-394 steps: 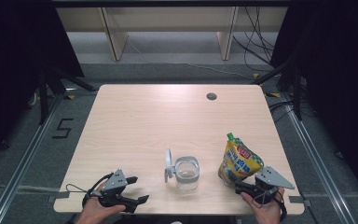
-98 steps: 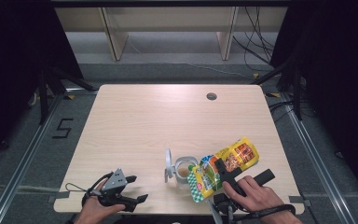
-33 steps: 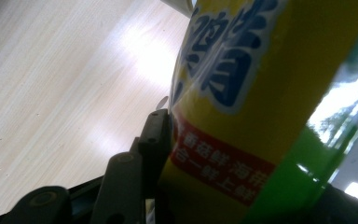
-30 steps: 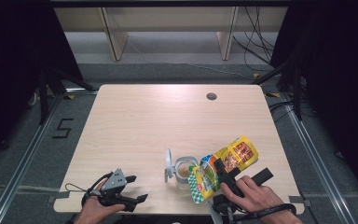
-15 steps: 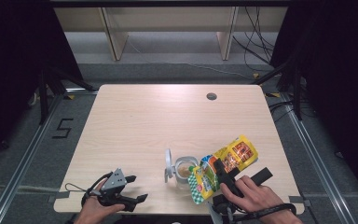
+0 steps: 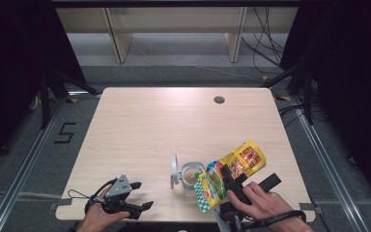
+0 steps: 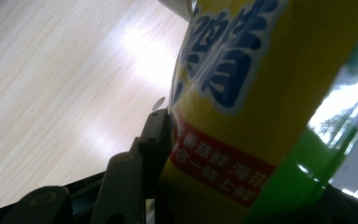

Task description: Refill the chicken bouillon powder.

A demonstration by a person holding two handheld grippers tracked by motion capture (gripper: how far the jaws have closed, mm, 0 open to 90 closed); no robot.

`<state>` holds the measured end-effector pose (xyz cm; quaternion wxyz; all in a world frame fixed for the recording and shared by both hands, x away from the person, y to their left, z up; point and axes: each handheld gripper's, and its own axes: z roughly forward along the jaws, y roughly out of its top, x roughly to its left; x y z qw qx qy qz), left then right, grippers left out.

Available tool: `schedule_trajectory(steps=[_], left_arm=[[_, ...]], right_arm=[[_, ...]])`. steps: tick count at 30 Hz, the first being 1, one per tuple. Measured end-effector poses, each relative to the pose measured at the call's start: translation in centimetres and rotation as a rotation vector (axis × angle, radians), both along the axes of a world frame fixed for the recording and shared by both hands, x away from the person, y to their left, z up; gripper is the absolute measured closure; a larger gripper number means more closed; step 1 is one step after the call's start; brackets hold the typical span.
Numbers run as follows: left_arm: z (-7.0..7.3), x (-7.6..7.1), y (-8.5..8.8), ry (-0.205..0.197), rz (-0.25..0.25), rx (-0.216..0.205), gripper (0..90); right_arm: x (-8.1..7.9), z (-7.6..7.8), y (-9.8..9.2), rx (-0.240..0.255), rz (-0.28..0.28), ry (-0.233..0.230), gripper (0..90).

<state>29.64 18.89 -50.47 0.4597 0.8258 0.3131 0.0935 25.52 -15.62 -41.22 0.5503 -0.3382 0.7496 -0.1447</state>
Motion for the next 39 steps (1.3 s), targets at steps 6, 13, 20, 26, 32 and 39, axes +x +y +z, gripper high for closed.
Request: schedule_trajectory(steps=[6, 13, 20, 26, 32, 39], left_arm=[[-0.02, -0.05, -0.06, -0.003, 0.001, -0.014, 19.3], [-0.04, -0.06, -0.08, 0.001, 0.004, -0.014, 19.3], [-0.04, -0.06, -0.07, 0.000, 0.005, -0.015, 19.2], [-0.04, -0.05, -0.08, 0.001, 0.003, -0.013, 19.3], [0.06, -0.01, 0.05, -0.003, -0.003, 0.011, 19.3], [0.04, -0.01, 0.05, -0.003, -0.001, 0.008, 19.3]], right_arm=[[0.12, -0.07, 0.19, 0.007, 0.025, 0.007, 61.0], [-0.10, 0.12, 0.03, -0.022, 0.003, 0.001, 62.2], [-0.07, 0.15, 0.07, -0.029, 0.011, 0.006, 62.4], [-0.16, 0.12, 0.12, -0.021, 0.006, 0.004, 62.5], [-0.20, 0.16, 0.03, -0.026, 0.000, 0.002, 62.5], [-0.23, 0.19, -0.04, -0.026, 0.001, -0.003, 62.5]])
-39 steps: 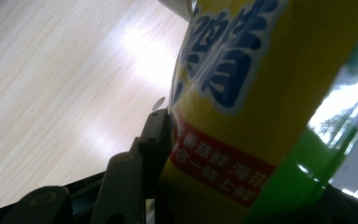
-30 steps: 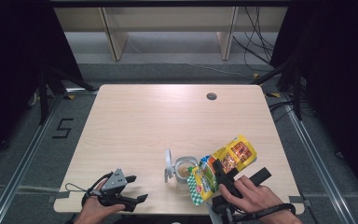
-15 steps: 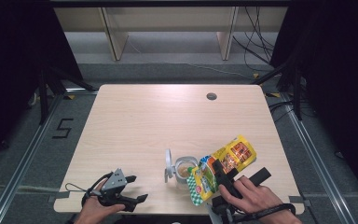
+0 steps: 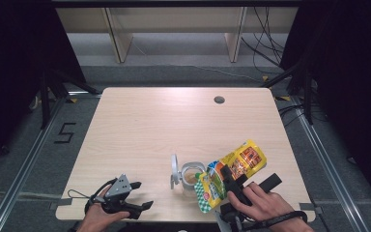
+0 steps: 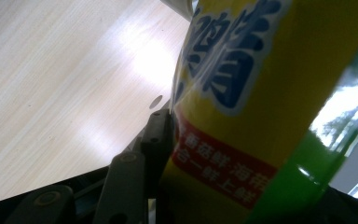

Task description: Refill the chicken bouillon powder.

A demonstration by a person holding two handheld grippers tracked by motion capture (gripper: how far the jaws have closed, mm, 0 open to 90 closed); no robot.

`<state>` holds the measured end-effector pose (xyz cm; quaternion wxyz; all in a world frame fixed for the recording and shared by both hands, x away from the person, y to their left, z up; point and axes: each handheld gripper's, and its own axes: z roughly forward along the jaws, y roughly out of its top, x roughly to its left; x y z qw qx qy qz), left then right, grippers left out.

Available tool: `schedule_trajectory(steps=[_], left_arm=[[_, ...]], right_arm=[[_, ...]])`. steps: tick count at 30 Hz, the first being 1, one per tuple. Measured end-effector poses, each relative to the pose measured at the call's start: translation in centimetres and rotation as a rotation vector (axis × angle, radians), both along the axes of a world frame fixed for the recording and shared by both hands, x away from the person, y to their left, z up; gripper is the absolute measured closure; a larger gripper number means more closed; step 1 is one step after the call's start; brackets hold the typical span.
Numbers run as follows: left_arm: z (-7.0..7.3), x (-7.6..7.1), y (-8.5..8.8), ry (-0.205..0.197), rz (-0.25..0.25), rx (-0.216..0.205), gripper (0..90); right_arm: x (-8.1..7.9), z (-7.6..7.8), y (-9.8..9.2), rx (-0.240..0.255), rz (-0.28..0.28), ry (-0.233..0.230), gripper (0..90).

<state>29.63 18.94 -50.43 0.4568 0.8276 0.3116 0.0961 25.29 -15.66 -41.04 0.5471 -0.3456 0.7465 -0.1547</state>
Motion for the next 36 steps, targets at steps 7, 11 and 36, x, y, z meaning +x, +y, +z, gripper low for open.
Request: schedule_trajectory(steps=[7, 11, 36], left_arm=[[0.00, 0.05, 0.04, 0.002, -0.002, 0.009, 19.3], [0.04, 0.06, 0.08, 0.006, -0.006, 0.014, 19.2], [0.02, 0.04, 0.06, 0.001, -0.002, 0.011, 19.3]], right_arm=[[0.13, 0.21, -0.02, -0.033, 0.020, 0.004, 62.5], [0.12, 0.18, -0.16, -0.028, 0.021, -0.002, 62.5], [0.22, 0.24, -0.01, -0.040, 0.029, -0.003, 62.5]])
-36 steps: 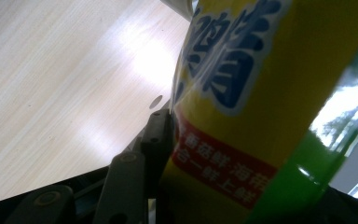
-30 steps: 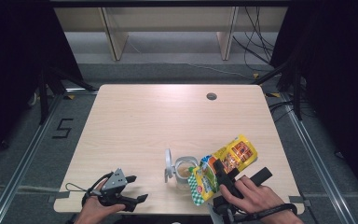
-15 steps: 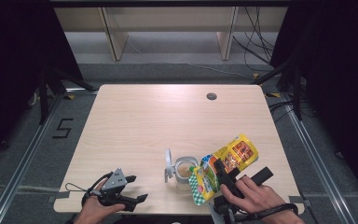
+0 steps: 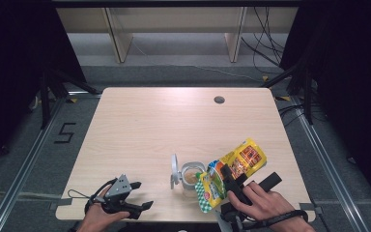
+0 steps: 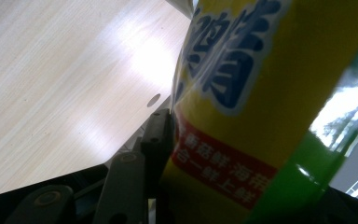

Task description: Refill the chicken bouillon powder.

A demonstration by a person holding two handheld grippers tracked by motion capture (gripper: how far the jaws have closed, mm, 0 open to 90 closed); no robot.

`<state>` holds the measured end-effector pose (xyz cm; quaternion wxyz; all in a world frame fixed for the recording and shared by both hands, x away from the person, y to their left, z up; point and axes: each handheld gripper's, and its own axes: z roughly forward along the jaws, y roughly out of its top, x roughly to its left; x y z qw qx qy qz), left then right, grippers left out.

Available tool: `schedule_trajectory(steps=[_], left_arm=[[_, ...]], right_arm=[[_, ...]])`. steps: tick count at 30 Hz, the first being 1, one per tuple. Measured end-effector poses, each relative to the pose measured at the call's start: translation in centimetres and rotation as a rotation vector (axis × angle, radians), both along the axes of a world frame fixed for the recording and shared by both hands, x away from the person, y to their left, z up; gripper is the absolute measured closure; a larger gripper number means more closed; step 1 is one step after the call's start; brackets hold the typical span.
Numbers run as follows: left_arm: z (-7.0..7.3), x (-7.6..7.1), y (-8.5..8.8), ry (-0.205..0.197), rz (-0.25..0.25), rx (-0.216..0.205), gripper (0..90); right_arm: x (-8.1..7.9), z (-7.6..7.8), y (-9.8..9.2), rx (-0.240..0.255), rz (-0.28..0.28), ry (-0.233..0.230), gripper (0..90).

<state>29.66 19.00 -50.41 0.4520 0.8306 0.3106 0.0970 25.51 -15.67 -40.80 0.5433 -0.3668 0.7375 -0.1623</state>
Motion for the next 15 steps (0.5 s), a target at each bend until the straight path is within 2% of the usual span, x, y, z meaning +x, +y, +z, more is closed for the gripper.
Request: schedule_trajectory(steps=[6, 9, 15], left_arm=[[-0.01, -0.04, -0.06, 0.000, 0.001, -0.010, 19.3], [0.02, 0.00, 0.01, 0.001, -0.002, 0.003, 19.3], [0.03, 0.01, 0.00, 0.005, -0.003, 0.002, 19.3]], right_arm=[[-0.05, 0.00, -0.11, -0.002, -0.007, 0.005, 62.6], [-0.07, 0.02, -0.16, -0.001, -0.005, 0.003, 62.6], [-0.09, 0.08, -0.22, -0.010, -0.008, -0.002, 62.6]])
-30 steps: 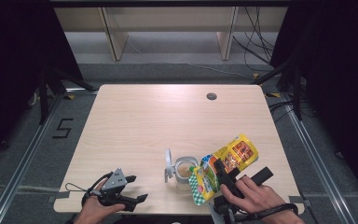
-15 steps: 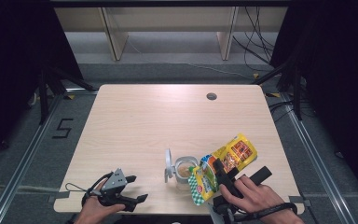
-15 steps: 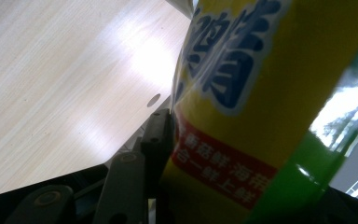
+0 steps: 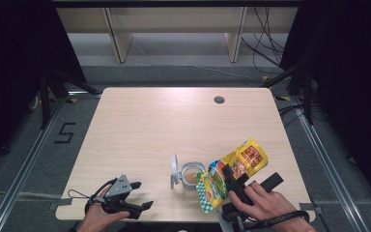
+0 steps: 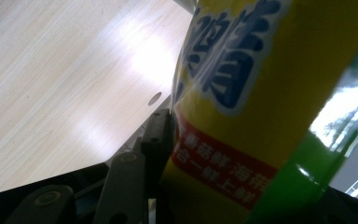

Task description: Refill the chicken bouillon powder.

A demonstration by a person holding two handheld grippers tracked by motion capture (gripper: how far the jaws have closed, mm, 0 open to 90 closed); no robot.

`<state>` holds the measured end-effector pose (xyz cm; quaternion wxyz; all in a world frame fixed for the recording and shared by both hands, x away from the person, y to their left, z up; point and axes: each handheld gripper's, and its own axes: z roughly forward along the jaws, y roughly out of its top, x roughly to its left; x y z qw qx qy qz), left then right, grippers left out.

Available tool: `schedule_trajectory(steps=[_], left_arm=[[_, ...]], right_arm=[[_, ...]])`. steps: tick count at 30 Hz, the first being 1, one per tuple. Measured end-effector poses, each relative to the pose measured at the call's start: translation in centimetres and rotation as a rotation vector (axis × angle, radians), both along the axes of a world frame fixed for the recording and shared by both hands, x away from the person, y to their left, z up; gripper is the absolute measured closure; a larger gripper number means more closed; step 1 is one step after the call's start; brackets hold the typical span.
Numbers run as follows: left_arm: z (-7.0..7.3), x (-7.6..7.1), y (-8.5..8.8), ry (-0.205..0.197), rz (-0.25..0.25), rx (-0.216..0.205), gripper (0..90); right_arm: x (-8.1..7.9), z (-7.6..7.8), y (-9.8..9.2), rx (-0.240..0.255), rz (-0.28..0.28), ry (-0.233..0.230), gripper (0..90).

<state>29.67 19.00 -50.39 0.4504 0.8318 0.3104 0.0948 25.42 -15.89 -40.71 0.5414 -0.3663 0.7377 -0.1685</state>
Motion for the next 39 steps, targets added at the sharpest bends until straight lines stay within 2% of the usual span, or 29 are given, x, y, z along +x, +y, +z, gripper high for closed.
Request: schedule_trajectory(steps=[17, 19, 22, 23, 24, 25, 30, 31, 35, 38, 39], left_arm=[[-0.03, 0.00, -0.02, -0.004, 0.004, -0.004, 19.2], [-0.03, 0.00, -0.02, -0.004, 0.004, -0.004, 19.3], [-0.04, 0.01, -0.01, -0.004, 0.005, -0.006, 19.3], [-0.04, 0.03, -0.01, -0.004, 0.005, -0.003, 19.2], [-0.04, 0.01, -0.02, -0.004, 0.005, -0.006, 19.3], [-0.03, 0.01, -0.01, -0.005, 0.005, -0.005, 19.3], [-0.05, -0.01, -0.05, -0.006, 0.008, -0.011, 19.3], [-0.01, 0.09, 0.10, -0.009, 0.000, 0.016, 19.3], [-0.04, -0.01, -0.05, -0.004, 0.005, -0.013, 19.3], [-0.03, 0.00, -0.01, -0.006, 0.006, -0.006, 19.3], [0.00, 0.09, 0.11, -0.011, 0.000, 0.016, 19.3]], right_arm=[[0.08, -0.05, -0.09, 0.012, 0.006, 0.002, 62.7], [0.09, -0.06, -0.13, 0.019, 0.013, -0.014, 62.6], [0.09, -0.04, -0.14, 0.024, 0.012, -0.015, 62.7], [0.11, 0.02, -0.12, 0.022, 0.004, -0.002, 62.7], [0.08, -0.05, -0.15, 0.038, -0.001, -0.005, 62.6], [0.16, 0.06, -0.10, 0.021, 0.012, -0.009, 62.7], [0.03, 0.06, -0.11, 0.015, 0.004, -0.007, 62.7], [0.03, 0.06, -0.11, 0.015, 0.004, -0.007, 62.7], [-0.05, 0.11, -0.14, 0.012, 0.001, -0.008, 62.6], [-0.01, 0.15, -0.14, 0.007, 0.007, -0.012, 62.7], [0.03, 0.13, -0.16, 0.009, 0.011, -0.012, 62.7]])
